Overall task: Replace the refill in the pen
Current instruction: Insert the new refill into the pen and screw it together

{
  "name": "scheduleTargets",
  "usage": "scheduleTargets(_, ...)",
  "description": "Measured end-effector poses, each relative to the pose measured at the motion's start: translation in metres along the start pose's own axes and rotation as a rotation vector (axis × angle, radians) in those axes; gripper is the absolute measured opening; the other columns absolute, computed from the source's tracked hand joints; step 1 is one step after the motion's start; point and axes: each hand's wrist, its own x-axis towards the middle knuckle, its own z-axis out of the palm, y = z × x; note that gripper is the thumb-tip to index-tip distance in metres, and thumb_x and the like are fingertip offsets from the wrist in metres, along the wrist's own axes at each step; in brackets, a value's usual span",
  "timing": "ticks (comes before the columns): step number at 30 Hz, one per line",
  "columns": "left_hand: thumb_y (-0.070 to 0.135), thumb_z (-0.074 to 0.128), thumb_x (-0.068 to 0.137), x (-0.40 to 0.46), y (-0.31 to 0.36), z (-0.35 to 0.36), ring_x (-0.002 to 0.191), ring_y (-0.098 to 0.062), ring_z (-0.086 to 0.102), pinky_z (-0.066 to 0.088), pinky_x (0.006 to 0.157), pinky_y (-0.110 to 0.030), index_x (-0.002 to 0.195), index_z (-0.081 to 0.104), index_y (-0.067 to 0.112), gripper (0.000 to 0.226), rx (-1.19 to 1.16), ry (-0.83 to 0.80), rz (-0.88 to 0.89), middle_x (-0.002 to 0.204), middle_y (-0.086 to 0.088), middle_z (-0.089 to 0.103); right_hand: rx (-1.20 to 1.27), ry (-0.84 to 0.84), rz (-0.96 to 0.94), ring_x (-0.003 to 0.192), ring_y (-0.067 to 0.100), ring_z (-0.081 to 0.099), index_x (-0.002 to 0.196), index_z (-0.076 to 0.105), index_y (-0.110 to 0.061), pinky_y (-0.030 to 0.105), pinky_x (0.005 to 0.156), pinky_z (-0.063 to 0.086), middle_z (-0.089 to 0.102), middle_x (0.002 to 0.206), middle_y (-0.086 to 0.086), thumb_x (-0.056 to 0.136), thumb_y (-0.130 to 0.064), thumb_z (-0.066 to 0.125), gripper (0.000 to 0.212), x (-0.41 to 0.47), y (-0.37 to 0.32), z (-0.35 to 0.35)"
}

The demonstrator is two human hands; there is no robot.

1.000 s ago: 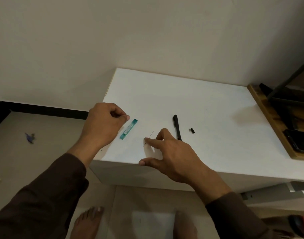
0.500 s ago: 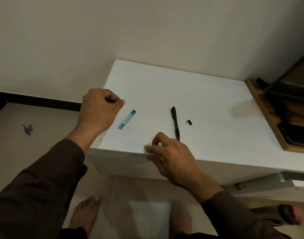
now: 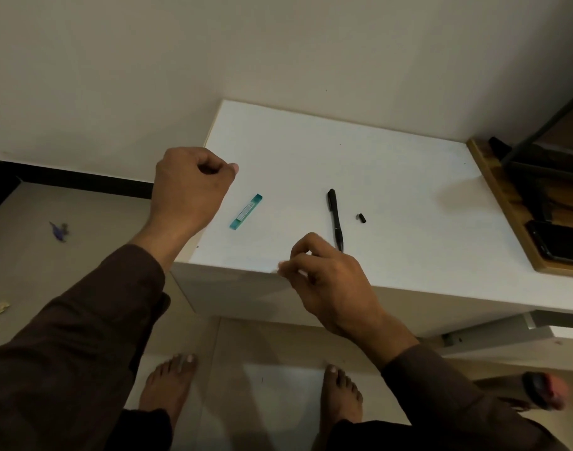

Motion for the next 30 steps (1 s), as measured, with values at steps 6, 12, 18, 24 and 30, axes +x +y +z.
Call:
scheduleTargets(6,0.033,0.073,0.091,-0.012,0.009,0.019,0.074,-0.004,0.066,0.048,0.068,-0.019,0.086,0.078,0.014,0.021,-0.081,-0.216,-0.005,0.084,0.005,0.075,0.705,0.384,0.552,0.052,0.017,0.057,0.097,0.079,-0.013,0.026,0.053,0.05,0.078,0.093,-0.001,0.089,-0.017,0.078,0.008,0.033,0.006,-0.053)
scheduleTargets(12,0.036,0.071,0.093,-0.04,0.025,0.081,0.073,-0.002,0.065,0.045,0.061,-0.013,0.085,0.077,0.014,0.024,0.055,-0.399,0.029,0.08,0.005,0.074,0.903,0.533,0.717,0.046,0.013,0.049,0.097,0.079,-0.011,0.026,0.048,0.046,0.08,0.095,0.005,0.088,-0.012,0.077,0.009,0.034,0.028,-0.081)
scheduleTargets(18,0.067,0.063,0.085,-0.057,0.046,0.132,0.08,-0.014,0.062,0.041,0.088,-0.039,0.072,0.069,0.023,0.046,0.306,-0.323,0.093,0.07,0.01,0.068,0.96,0.559,0.779,0.049,0.014,0.044,0.098,0.08,-0.015,0.028,0.05,0.045,0.081,0.094,0.003,0.089,-0.014,0.076,0.01,0.032,0.04,-0.085)
scheduleTargets(24,0.041,0.07,0.09,-0.055,0.048,0.132,0.083,-0.018,0.065,0.041,0.086,-0.034,0.079,0.071,0.018,0.026,0.286,-0.299,0.048,0.076,0.006,0.069,0.989,0.575,0.792,0.05,0.014,0.044,0.105,0.076,-0.017,0.026,0.049,0.045,0.081,0.09,0.005,0.089,-0.013,0.078,0.017,0.033,0.044,-0.085)
scheduleTargets(30,0.04,0.071,0.091,-0.036,0.053,0.095,0.067,-0.008,0.066,0.048,0.06,-0.015,0.08,0.078,0.019,0.025,-0.195,-0.37,-0.067,0.073,0.004,0.074,0.792,0.645,0.753,0.067,0.017,0.058,0.105,0.071,-0.023,0.021,0.056,0.05,0.078,0.094,0.001,0.092,-0.019,0.076,0.015,0.033,0.049,-0.085)
